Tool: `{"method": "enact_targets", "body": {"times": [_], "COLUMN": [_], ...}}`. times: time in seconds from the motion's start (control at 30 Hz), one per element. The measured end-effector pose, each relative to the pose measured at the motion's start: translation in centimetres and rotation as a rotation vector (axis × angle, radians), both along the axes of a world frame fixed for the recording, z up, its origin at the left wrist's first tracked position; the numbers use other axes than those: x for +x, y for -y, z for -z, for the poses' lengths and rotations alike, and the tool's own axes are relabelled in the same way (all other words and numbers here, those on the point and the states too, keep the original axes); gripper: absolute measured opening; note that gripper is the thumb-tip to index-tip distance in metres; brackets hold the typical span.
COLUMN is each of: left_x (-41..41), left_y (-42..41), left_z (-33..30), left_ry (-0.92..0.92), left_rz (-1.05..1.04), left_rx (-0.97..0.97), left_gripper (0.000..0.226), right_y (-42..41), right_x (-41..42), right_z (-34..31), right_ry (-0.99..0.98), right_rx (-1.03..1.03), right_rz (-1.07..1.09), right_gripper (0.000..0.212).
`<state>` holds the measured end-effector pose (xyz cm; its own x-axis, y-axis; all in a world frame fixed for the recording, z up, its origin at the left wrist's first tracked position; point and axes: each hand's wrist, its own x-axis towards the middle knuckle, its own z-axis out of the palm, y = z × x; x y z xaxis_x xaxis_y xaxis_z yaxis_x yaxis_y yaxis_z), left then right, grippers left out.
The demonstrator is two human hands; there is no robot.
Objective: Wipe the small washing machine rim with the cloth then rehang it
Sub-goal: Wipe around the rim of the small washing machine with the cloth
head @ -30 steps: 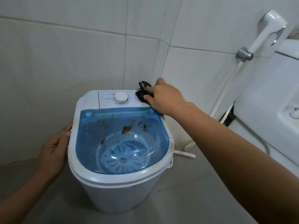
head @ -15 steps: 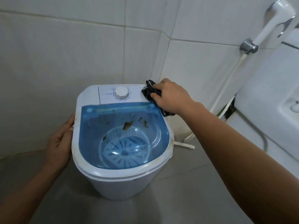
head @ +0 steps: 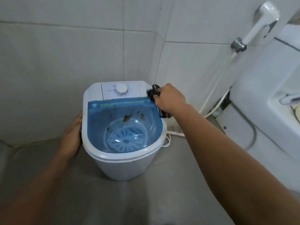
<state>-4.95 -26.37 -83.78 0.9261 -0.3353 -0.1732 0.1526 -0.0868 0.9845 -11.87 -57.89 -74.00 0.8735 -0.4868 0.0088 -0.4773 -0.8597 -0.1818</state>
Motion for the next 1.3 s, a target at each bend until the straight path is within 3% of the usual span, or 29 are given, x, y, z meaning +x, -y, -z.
{"method": "enact_targets", "body": {"times": [0.37,0.63,0.83,1.1,1.3], "left_x": [-1.9,-2.1,-2.0,-2.5,-2.6], "left_y": [-0.4,0.2,0.2,0.7,0.3], "left_z": [-1.9,-1.6,-1.3,-1.4,-1.5], "left_ry": [-0.147,-0.12,-0.126,-0.138,-0.141], "left_rz": [-0.074,-0.092,-0.128,-0.122,-0.121], "left_rx": [0.011,-0.008,0.004,0.018,0.014], "left_gripper": [0.038,0.036,0.03,0.027,0.031], "right_y": [-3.3,0.7,0.6,-5.0,-2.9], "right_x": [-9.1,-3.5,-3.2,-14.0,-8.1], "right_z": [1.4,0.9,1.0,1.8,0.7], "right_ry": [0.086,0.09,0.078,0.14,0.079], "right_rx": [0.05,0.269,0.185,-0.008,0.091], "right_rz": [0.025,0.084,0.032,-0.041,0.04], "right_gripper": [0.034,0.031,0.031,0.032,0.035]}}
